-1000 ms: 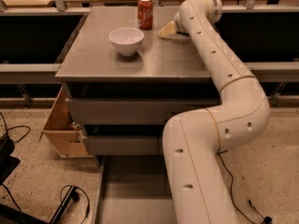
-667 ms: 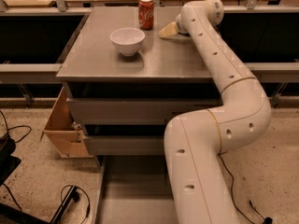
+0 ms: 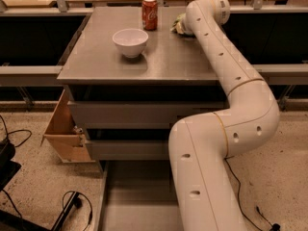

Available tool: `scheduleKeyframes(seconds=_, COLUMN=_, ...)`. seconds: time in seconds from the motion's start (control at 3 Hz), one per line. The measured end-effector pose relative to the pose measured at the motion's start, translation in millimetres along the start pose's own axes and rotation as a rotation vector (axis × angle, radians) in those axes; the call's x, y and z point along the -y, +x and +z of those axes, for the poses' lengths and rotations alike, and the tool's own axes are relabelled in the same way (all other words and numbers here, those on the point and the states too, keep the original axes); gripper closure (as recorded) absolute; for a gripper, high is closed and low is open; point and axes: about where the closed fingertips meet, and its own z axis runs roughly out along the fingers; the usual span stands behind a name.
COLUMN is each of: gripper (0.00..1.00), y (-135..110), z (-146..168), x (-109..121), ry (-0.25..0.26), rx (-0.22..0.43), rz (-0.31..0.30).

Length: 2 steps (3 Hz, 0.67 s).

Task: Place green jalapeno chip bag into bottom drawer

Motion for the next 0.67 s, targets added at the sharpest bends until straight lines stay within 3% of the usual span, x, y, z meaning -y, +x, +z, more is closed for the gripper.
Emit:
scheduleKeyframes(seconds=0.33, gripper=0.89, y=0.0, z=0.0, x=0.0, ry=0.000, rx=0.000, rz=0.000)
scheduleKeyframes(seconds=0.67, gripper=1.00, y=0.0, z=0.0, x=0.0, ry=0.000, rx=0.000, rz=0.000)
